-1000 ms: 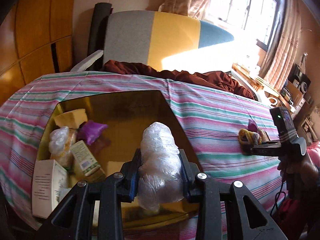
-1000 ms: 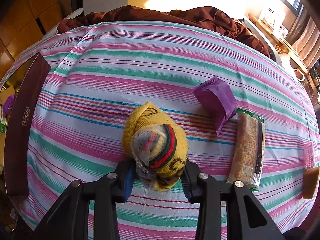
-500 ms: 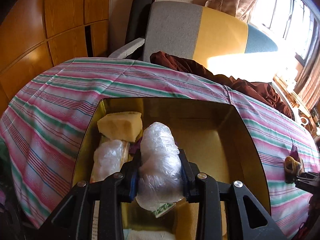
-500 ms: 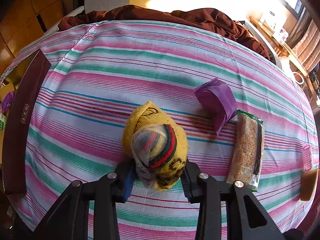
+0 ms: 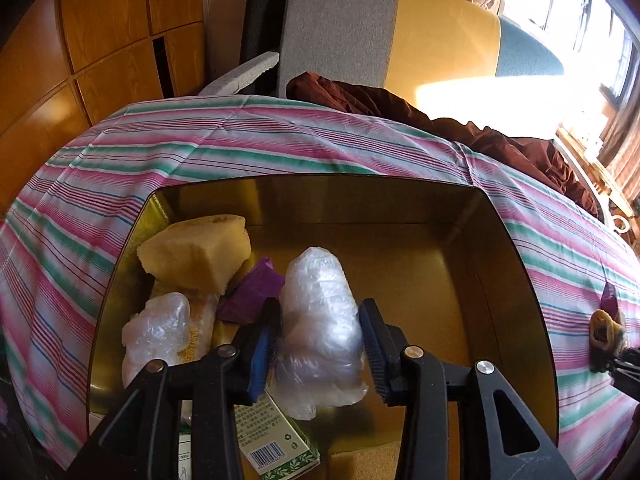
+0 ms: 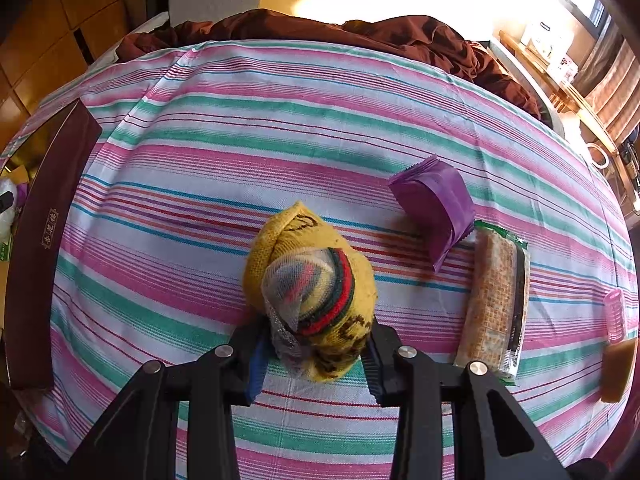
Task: Organize objects
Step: 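Carry the plastic bundle into the gold tin and open the left tool, then carry the yellow knit ball into the gold tin and open the right tool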
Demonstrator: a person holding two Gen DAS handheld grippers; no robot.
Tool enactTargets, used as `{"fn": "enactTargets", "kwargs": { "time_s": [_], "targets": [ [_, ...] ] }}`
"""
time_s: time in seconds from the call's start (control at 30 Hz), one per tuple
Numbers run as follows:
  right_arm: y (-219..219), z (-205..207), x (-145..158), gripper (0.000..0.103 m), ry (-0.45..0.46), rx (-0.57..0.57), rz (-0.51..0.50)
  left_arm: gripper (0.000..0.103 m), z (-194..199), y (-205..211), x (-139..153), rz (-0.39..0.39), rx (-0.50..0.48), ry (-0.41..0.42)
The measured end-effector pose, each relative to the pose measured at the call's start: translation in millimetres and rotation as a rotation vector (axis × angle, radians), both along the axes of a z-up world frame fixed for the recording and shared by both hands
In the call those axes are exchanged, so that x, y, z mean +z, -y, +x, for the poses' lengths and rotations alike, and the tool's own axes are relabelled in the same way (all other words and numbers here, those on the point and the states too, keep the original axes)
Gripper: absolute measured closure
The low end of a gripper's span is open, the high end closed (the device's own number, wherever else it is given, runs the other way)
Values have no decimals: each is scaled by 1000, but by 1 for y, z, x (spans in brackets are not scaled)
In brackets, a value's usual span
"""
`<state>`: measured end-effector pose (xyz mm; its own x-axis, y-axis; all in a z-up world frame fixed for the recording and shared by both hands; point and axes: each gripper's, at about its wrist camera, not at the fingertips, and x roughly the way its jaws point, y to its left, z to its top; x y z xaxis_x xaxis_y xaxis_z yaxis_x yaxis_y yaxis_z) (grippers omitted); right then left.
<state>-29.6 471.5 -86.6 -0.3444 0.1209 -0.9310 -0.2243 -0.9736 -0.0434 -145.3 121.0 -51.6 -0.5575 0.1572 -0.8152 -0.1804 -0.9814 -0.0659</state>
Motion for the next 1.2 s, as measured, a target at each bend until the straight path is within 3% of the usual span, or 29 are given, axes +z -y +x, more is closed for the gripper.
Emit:
{"fn": "enactTargets", "kwargs": {
  "time_s": [0.63,1.03,1.2],
  "targets": [
    [5,2,3,65,1,8,19,56,76,15,45,42,-12,-159],
    [36,0,7,68,-4,67,-4,55,102,38,49,44,-1,-176],
    [59,-4,27,68,-75,78,-45,55,109,46,46,36,3,-173]
  ]
}}
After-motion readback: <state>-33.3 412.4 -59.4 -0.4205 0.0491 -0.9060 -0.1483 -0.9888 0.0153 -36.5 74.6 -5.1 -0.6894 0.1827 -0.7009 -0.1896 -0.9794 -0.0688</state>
